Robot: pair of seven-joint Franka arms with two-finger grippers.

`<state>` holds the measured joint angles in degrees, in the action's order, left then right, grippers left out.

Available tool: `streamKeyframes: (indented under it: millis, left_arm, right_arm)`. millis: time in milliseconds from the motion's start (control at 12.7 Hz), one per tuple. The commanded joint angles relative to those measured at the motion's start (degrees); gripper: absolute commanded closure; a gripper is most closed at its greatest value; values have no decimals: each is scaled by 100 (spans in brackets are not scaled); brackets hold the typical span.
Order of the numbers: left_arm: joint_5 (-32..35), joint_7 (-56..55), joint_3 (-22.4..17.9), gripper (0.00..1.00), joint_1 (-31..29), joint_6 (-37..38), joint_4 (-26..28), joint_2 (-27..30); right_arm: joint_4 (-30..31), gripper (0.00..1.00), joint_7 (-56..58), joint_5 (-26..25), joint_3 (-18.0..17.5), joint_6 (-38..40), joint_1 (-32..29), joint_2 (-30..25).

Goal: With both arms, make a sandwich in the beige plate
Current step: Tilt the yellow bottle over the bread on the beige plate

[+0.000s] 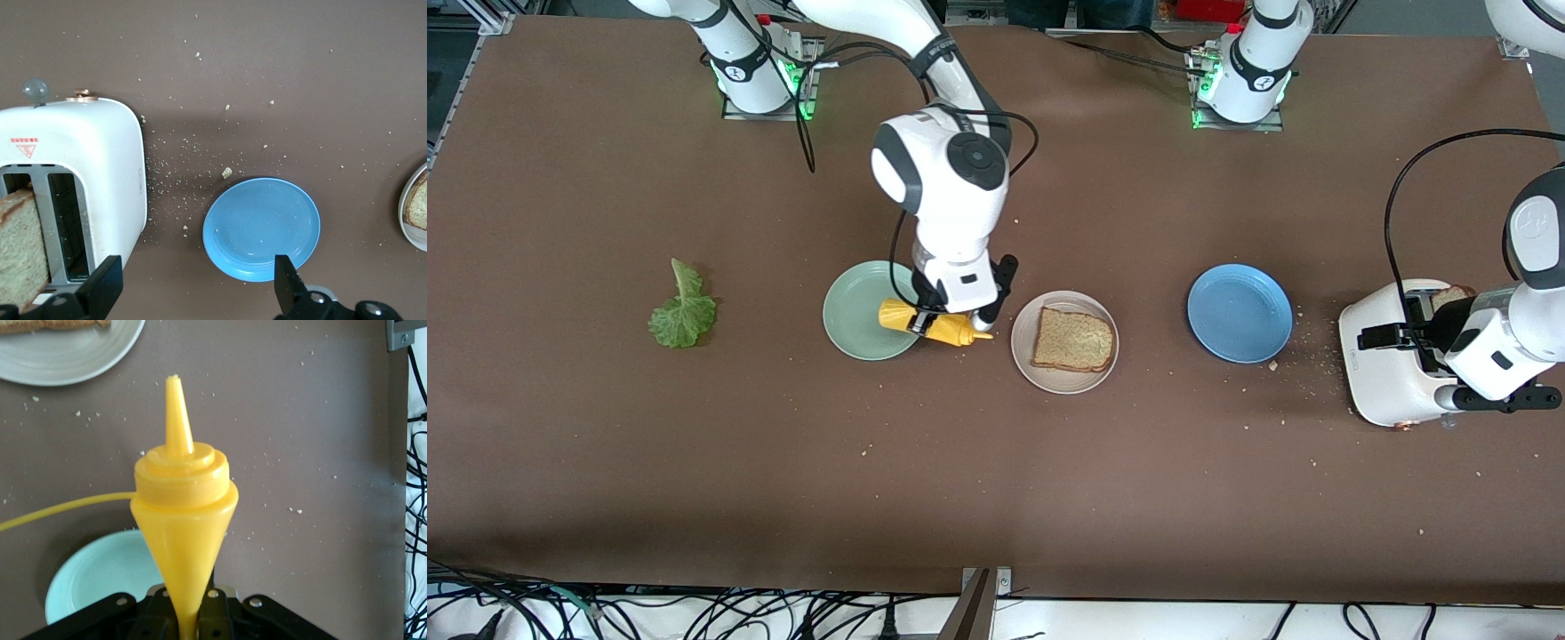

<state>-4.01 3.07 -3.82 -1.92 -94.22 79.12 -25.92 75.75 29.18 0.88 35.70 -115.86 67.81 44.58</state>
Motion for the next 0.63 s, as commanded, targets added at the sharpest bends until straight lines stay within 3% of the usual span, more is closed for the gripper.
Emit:
streamKeyframes:
  millis: [0, 553]
  left_arm:
    - [225, 18, 31, 0, -107, 150, 95, 201]
    - [216, -26, 40, 0, -37, 361, 34, 201]
  right_arm:
    - [-613, 100, -229, -132, 104, 29, 284, 594]
    - [-737, 100, -229, -1115, -107, 152, 698, 1193]
